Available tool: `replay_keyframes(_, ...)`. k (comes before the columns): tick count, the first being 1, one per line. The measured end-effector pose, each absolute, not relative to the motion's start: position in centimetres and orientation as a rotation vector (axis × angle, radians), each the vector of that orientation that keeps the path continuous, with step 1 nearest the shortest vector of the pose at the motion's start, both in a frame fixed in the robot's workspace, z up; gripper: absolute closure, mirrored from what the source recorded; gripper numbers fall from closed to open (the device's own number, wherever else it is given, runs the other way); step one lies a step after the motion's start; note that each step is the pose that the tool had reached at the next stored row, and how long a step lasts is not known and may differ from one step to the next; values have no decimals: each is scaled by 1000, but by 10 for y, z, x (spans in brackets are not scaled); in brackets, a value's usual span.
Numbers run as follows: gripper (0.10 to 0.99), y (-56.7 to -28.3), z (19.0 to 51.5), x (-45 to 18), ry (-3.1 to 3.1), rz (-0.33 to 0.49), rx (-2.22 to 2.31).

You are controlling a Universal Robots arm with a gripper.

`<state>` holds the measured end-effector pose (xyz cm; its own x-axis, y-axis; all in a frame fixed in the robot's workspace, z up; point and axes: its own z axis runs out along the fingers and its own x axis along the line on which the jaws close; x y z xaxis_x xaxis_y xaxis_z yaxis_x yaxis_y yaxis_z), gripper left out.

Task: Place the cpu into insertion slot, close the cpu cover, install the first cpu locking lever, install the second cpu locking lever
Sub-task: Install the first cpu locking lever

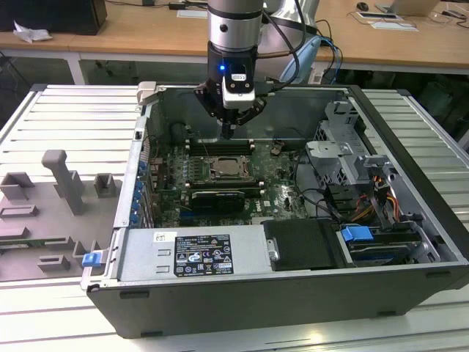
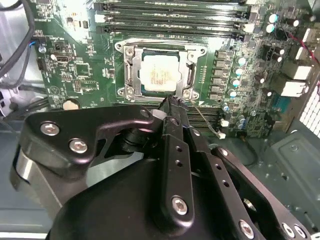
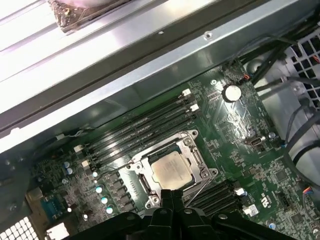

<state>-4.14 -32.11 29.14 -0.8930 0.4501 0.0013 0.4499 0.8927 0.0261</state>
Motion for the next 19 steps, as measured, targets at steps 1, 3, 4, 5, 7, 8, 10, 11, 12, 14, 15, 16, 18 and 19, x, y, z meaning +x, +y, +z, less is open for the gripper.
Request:
replay_keyframes(1,980,-321,291,-41,3058,40,700)
replay_keyframes(3,980,-321,291,-41,3067,40,659)
replay_keyframes(4,980,-321,291,-41,3071,40,644)
replay_keyframes(5,980,-321,291,-41,3073,41,633)
replay_keyframes(7,980,-321,291,-41,3086,41,568)
replay_keyframes(8,980,-321,291,-41,3093,41,532)
replay_keyframes(10,980,-321,291,-41,3102,41,480)
replay_keyframes(11,980,-321,291,-41,3108,41,437)
replay_keyframes(12,980,-321,291,-41,3111,41,419)
replay_keyframes(14,980,-321,291,-41,3118,41,371)
replay_keyframes(15,980,-321,291,-41,3119,41,359)
replay_keyframes(16,980,-321,291,-41,3121,41,345)
replay_keyframes(18,980,-321,291,-41,3126,41,299)
replay_keyframes(19,980,-321,291,-41,3127,41,284)
